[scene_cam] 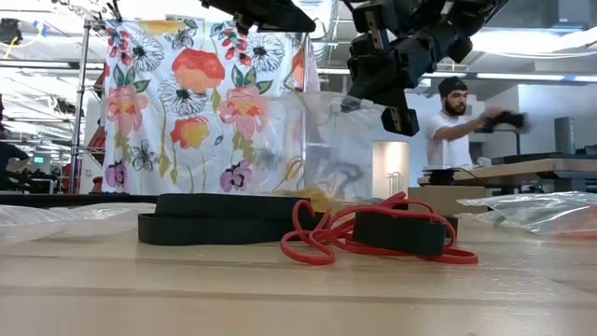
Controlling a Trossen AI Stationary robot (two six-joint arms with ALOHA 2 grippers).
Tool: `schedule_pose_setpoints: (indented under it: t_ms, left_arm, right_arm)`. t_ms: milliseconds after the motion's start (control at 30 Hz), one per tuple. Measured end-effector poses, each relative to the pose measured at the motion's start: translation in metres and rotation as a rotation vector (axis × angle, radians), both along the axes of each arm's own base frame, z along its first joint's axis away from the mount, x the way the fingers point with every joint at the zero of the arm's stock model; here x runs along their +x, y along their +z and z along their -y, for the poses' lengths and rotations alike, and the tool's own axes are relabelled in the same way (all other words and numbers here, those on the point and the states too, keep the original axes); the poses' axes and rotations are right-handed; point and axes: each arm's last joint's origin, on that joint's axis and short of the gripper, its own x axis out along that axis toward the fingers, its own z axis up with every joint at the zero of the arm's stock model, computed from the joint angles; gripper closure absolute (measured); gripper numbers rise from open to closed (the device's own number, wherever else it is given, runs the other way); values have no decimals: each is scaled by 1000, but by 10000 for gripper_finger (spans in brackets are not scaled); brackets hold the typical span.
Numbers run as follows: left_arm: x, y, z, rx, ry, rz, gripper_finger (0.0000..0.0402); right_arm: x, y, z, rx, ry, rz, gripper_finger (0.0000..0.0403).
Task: Sort rubber bands
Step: Put the yellow rubber band into the transparent zip bag
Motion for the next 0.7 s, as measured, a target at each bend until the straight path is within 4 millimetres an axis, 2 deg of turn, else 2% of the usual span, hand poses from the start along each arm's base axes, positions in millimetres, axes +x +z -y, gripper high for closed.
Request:
schedule_pose_setpoints:
  t_ms: [333, 700]
  left_arm:
    - [1, 0, 1, -6, -50, 1, 401]
    - [1, -1, 0, -35, -93, -5, 401]
  right_arm:
    - [0, 0, -2, 57, -35, -20, 394]
    - [0, 0, -3, 35, -16, -12, 394]
